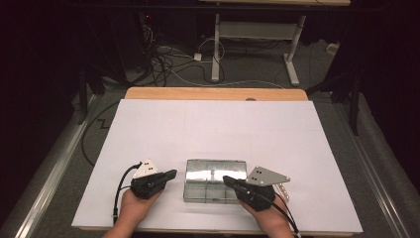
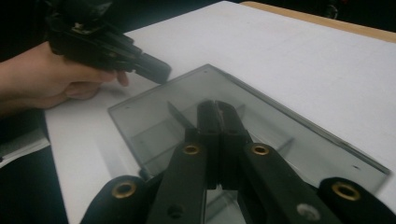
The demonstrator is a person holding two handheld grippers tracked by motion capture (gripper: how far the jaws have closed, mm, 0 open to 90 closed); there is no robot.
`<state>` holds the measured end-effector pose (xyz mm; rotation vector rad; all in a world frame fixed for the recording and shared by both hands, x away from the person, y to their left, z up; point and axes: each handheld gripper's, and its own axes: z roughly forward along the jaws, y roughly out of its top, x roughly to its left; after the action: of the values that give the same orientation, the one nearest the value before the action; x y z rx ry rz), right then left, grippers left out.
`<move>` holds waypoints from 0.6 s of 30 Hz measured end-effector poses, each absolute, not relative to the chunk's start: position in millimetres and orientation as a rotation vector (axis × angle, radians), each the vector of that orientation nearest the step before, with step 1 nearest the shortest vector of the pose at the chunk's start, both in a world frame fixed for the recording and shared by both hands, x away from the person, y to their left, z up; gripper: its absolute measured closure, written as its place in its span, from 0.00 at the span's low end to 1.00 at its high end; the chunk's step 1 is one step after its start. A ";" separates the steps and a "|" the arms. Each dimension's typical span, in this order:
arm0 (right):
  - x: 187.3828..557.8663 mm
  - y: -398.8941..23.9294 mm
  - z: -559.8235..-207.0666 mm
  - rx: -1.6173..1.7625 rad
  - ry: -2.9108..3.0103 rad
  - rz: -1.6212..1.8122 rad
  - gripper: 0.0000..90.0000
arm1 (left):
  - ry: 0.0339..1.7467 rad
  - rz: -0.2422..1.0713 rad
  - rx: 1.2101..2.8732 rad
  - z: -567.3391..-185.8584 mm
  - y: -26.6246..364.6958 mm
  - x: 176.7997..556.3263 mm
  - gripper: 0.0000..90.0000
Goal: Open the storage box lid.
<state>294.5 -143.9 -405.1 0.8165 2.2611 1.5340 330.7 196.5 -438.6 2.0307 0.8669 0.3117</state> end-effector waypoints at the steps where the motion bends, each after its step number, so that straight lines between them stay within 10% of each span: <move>1: 294.5 -143.9 -405.1 0.817 2.261 1.534 1.00 | 0.869 0.312 2.030 -438.6 196.6 330.8 0.98; 18: 275.3 -134.0 -419.5 0.797 2.339 1.546 1.00 | 0.860 0.319 2.022 -438.7 197.0 329.3 0.98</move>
<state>275.3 -134.0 -419.5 0.7974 2.3394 1.5458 329.3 197.0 -438.7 2.0223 0.8600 0.3191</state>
